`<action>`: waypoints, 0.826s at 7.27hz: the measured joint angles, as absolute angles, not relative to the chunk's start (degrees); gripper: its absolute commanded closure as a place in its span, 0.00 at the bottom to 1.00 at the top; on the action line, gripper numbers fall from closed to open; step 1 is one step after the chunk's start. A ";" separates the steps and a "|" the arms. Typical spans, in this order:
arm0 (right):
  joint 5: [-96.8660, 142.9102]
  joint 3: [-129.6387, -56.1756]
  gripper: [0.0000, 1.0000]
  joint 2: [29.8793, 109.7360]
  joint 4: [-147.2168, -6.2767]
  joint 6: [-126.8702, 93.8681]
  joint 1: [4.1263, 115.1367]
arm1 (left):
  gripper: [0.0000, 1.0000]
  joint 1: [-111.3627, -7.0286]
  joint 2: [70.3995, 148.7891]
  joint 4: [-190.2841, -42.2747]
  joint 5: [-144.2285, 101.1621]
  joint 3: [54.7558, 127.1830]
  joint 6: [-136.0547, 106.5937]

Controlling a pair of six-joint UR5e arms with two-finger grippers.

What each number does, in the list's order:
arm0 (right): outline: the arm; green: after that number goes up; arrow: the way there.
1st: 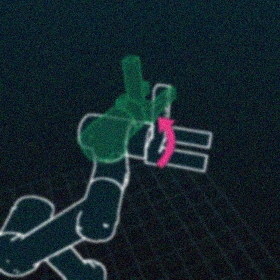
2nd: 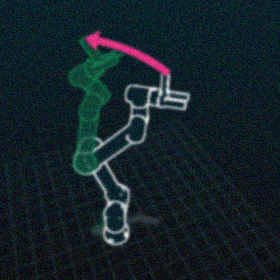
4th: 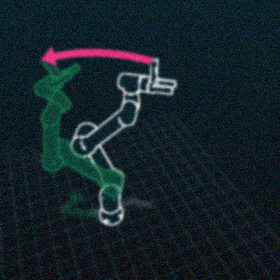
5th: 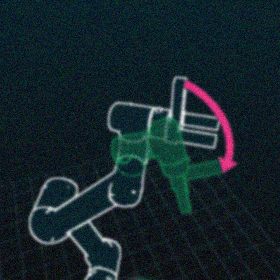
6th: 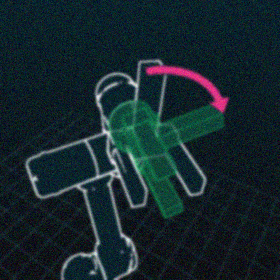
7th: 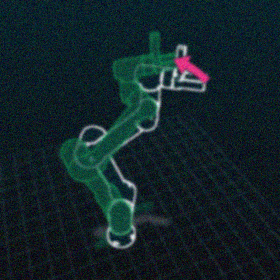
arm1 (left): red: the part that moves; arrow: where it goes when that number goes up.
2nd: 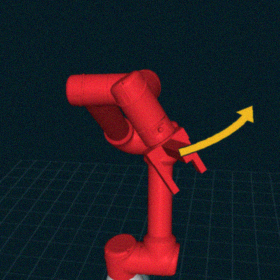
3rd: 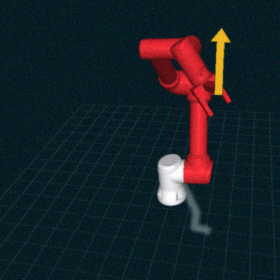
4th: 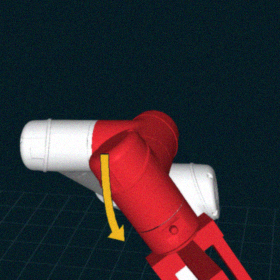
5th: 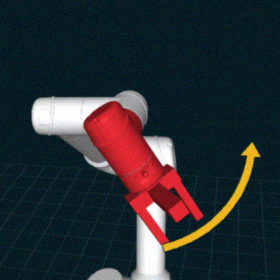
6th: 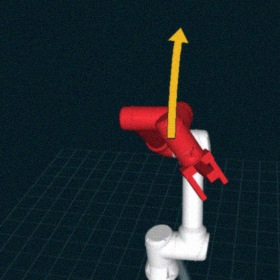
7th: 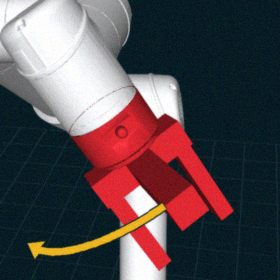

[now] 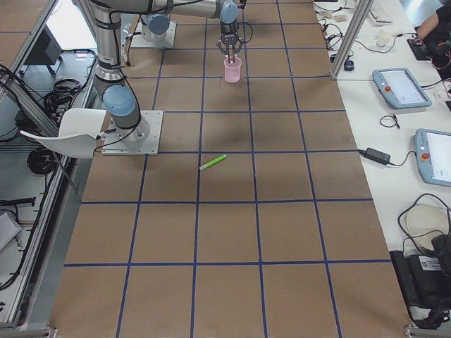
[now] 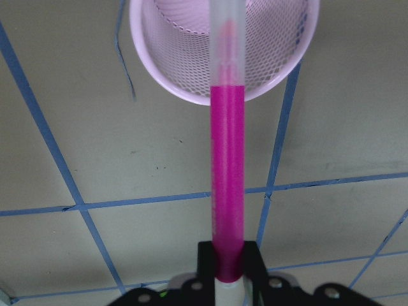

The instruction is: Insert purple and pink pens into pink cup

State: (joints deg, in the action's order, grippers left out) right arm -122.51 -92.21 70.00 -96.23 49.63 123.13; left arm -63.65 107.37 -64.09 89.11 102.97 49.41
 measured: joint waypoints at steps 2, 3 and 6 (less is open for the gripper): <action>-123.79 -91.71 1.00 68.66 -95.56 48.84 123.45 | 1.00 -63.68 106.08 -64.40 84.69 103.22 49.43; -123.80 -91.55 0.78 67.85 -95.56 48.63 123.52 | 1.00 -63.76 105.59 -64.66 83.66 103.16 49.33; -123.42 -90.25 0.00 66.80 -96.02 47.11 123.83 | 1.00 -64.86 103.67 -65.27 79.82 103.05 49.06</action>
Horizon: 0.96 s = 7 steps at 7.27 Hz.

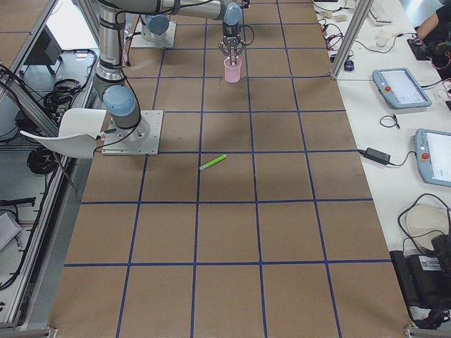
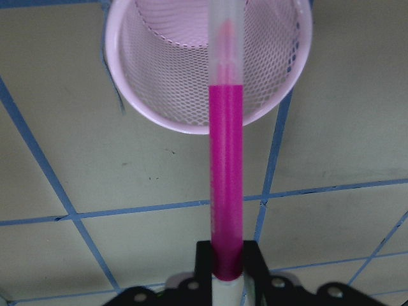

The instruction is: Insert purple and pink pens into pink cup

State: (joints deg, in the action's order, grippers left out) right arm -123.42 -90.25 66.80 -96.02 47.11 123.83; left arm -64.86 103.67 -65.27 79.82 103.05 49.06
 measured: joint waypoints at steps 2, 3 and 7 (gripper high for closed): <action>-123.38 -89.94 0.00 66.87 -96.28 44.37 123.89 | 1.00 -66.51 101.04 -65.30 76.06 102.90 48.81; -123.40 -89.76 0.00 67.19 -96.28 44.13 123.44 | 1.00 -67.70 99.70 -65.29 75.08 102.87 48.64; -109.49 -90.29 0.00 77.65 -96.57 38.65 104.49 | 1.00 -75.74 94.74 -63.04 72.73 103.31 47.37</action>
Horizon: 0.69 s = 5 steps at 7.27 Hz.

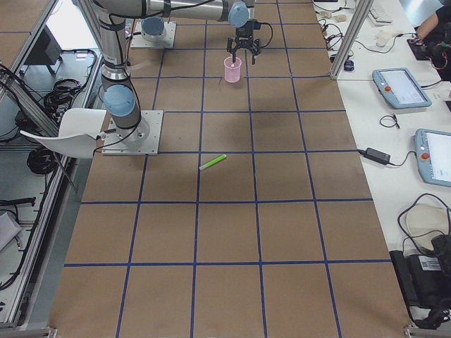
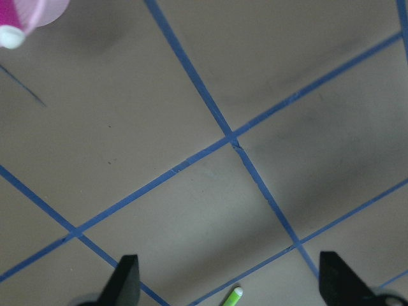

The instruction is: Insert purple and pink pens into pink cup

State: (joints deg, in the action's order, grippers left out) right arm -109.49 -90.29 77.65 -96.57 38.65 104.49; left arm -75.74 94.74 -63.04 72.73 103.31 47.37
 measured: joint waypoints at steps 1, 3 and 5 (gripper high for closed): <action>-105.24 -90.44 0.00 80.35 -96.10 33.79 98.84 | 1.00 -78.57 93.64 -62.51 71.77 103.50 45.18; -100.05 -90.64 0.00 82.97 -95.03 18.00 92.42 | 1.00 -85.98 92.25 -59.12 71.17 103.75 36.01; -92.87 -90.42 0.00 84.03 -93.72 5.73 90.74 | 1.00 -95.01 93.68 -50.41 71.25 104.10 20.71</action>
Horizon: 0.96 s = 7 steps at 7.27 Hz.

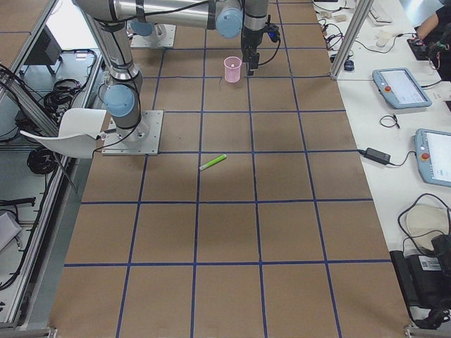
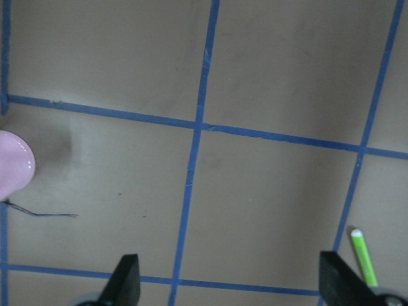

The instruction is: Insert purple and pink pens into pink cup

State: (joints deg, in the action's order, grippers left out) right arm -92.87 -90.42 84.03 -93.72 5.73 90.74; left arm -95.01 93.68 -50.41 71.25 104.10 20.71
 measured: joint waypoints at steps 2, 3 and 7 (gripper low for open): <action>-90.20 -90.45 0.00 85.35 -94.04 3.07 89.70 | 1.00 -101.77 96.20 -41.62 71.84 104.98 2.34; -90.28 -90.61 0.00 86.21 -93.77 2.75 89.23 | 1.00 -103.73 97.27 -38.10 73.08 105.50 -5.30; -90.24 -91.16 0.00 89.59 -93.28 2.56 88.90 | 1.00 -105.54 100.24 -25.37 78.67 111.15 -11.59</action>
State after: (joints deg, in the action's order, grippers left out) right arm -90.24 -91.16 89.59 -93.28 2.56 88.90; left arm -105.54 100.24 -25.37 78.67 111.15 -11.59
